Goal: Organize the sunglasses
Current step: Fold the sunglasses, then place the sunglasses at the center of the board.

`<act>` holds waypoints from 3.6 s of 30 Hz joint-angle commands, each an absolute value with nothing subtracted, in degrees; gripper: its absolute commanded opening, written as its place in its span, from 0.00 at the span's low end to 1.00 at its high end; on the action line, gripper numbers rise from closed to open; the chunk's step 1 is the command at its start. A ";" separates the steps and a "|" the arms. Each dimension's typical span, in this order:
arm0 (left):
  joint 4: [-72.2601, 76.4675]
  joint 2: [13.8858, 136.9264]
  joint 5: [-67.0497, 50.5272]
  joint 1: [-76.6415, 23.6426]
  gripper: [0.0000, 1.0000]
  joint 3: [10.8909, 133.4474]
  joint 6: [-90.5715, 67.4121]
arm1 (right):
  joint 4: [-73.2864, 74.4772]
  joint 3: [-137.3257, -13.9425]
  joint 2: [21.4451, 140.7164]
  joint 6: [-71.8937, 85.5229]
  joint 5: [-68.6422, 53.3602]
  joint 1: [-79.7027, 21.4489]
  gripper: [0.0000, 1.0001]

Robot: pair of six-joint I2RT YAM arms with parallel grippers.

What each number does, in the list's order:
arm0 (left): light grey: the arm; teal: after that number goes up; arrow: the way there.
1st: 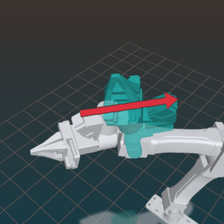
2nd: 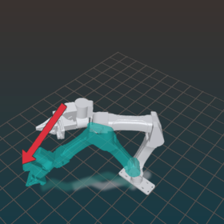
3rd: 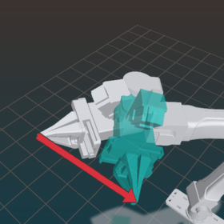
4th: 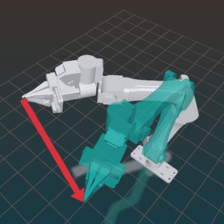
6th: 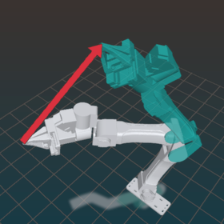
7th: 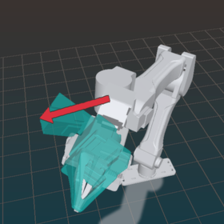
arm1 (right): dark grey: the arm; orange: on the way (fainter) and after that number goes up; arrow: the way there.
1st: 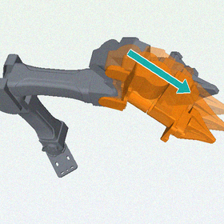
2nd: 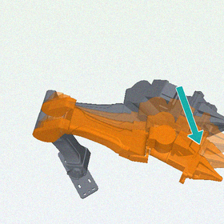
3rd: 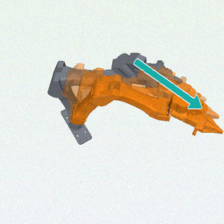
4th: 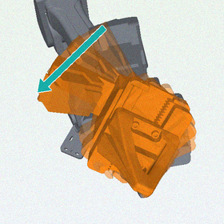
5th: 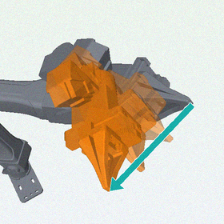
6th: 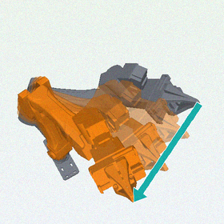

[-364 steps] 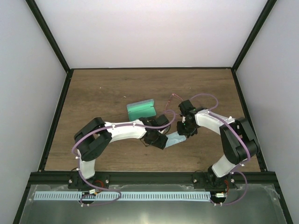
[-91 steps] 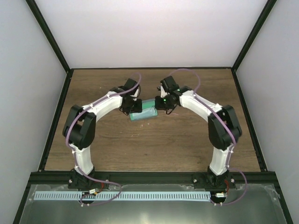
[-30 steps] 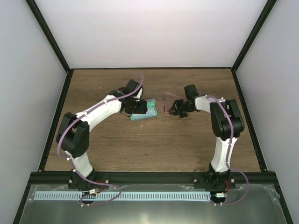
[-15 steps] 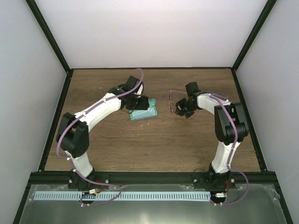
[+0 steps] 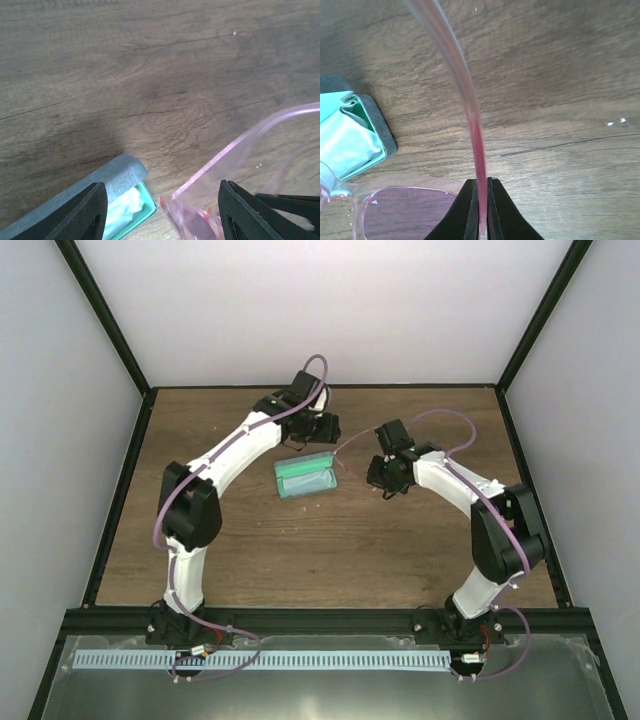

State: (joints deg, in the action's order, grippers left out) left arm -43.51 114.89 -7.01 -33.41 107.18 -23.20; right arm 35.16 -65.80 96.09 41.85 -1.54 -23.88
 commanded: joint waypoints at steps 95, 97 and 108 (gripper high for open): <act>-42.76 115.55 -6.12 -48.67 0.57 93.64 -31.24 | 43.21 -48.95 84.30 43.59 -11.52 -11.51 0.59; -42.84 115.81 -6.27 -48.67 0.59 94.14 -31.31 | 42.54 -47.03 83.34 43.27 -12.08 -11.51 0.69; -42.26 116.24 -7.64 -48.64 0.65 94.61 -31.17 | 28.86 -39.29 75.09 40.49 -26.11 -11.51 0.78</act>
